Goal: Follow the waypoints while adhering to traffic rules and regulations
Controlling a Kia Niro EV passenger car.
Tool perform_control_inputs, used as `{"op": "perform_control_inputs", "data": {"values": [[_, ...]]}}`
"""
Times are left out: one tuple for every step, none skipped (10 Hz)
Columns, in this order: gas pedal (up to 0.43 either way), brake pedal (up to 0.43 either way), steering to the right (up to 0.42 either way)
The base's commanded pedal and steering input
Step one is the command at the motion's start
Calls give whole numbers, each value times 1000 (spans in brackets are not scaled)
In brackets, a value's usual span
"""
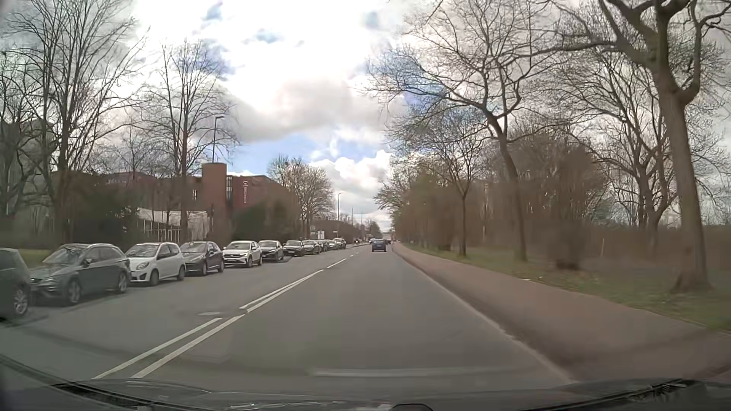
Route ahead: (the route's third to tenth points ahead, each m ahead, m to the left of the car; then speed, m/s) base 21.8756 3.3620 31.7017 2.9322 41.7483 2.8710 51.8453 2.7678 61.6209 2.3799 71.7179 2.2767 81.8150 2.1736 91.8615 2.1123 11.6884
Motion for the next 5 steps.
{"op": "perform_control_inputs", "data": {"values": [[220,0,0],[220,0,0],[220,0,0],[220,0,0],[220,0,0]]}}
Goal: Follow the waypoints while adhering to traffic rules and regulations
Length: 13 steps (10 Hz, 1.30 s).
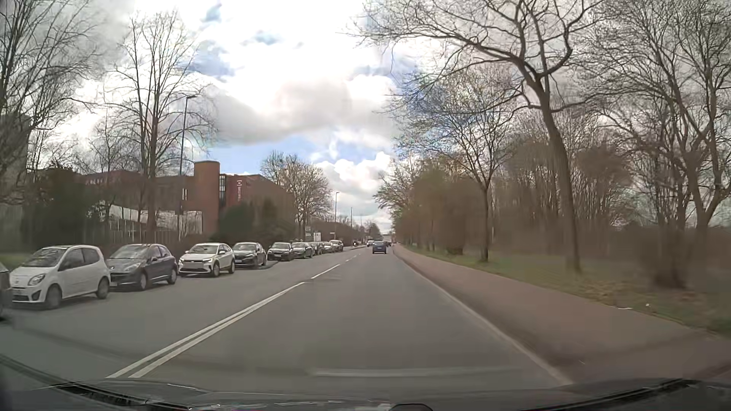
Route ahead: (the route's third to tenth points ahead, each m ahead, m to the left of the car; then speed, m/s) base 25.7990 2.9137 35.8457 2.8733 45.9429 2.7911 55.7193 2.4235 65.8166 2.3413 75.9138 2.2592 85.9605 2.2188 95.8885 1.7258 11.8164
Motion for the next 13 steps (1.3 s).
{"op": "perform_control_inputs", "data": {"values": [[220,0,0],[220,0,0],[220,0,0],[220,0,-1],[220,0,-1],[220,0,0],[220,0,0],[209,0,-1],[197,0,-1],[177,0,-1],[177,0,0],[177,0,0],[177,0,0]]}}
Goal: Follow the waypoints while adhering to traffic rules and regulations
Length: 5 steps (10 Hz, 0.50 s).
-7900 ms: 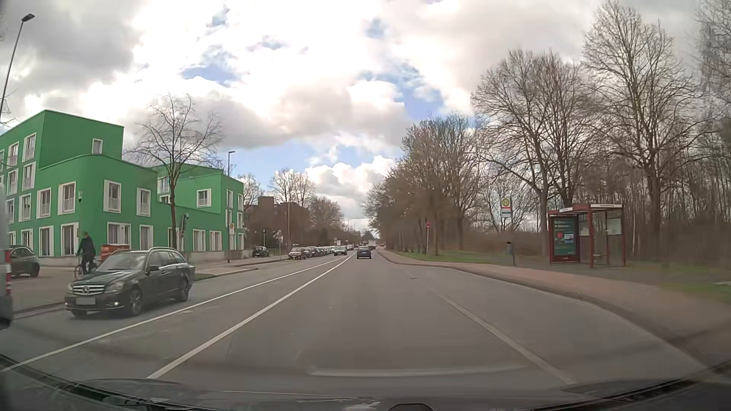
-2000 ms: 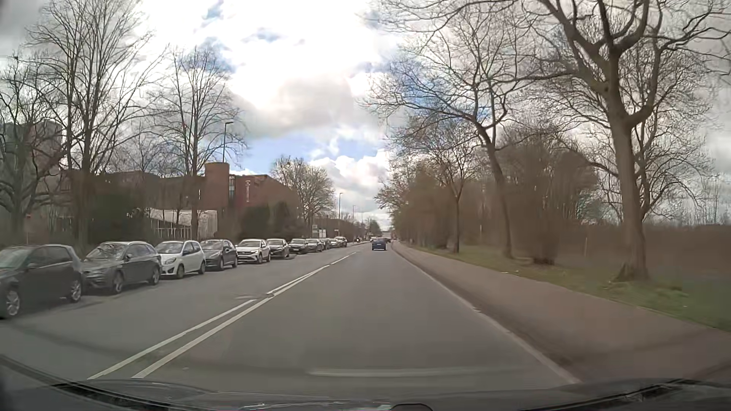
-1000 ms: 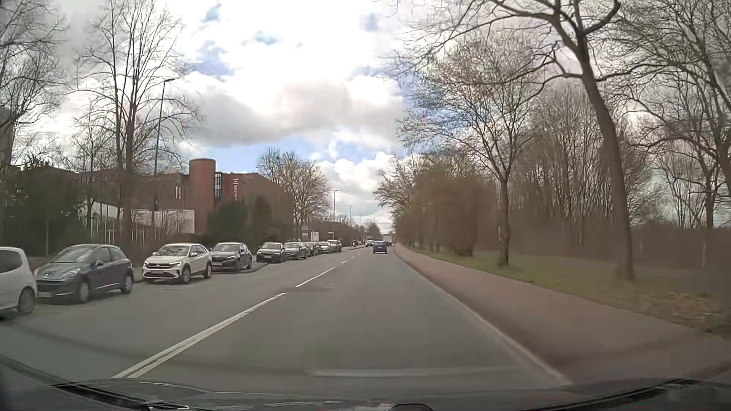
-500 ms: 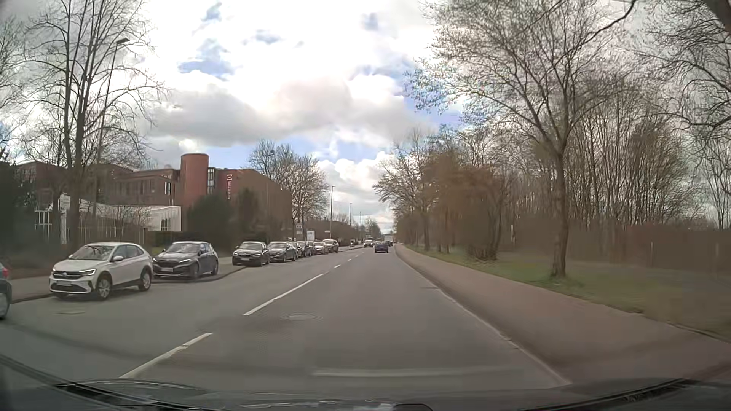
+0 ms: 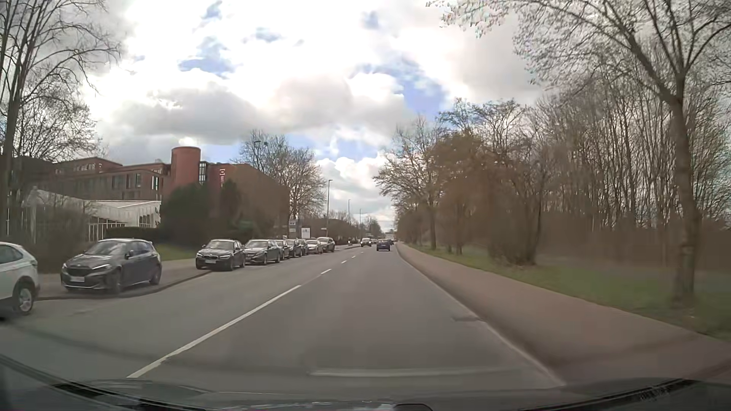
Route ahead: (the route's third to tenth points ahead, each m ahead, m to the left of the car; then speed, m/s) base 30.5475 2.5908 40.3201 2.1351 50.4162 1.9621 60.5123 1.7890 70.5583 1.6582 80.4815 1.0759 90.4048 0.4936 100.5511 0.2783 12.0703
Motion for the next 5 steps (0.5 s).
{"op": "perform_control_inputs", "data": {"values": [[177,0,0],[189,0,0],[189,0,0],[197,0,0],[197,0,0]]}}
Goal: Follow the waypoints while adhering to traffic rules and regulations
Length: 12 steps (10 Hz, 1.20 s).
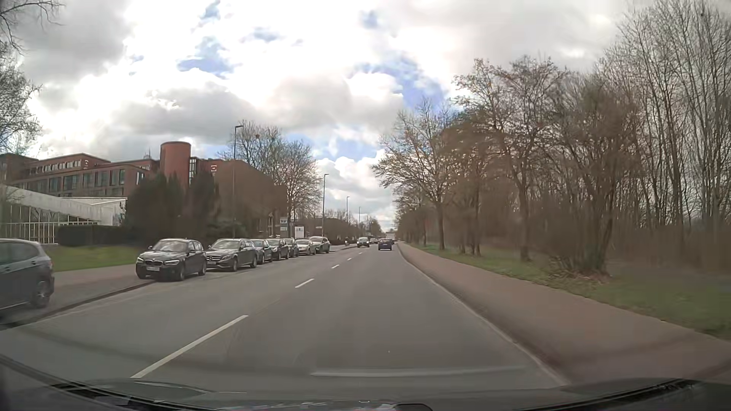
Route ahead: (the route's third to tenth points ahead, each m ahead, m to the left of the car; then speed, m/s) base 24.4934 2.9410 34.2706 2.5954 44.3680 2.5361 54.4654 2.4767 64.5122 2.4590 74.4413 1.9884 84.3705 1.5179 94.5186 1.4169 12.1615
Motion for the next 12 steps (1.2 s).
{"op": "perform_control_inputs", "data": {"values": [[197,0,0],[197,0,0],[189,0,0],[189,0,0],[189,0,0],[189,0,0],[189,0,0],[189,0,0],[189,0,0],[189,0,0],[189,0,0],[189,0,0]]}}
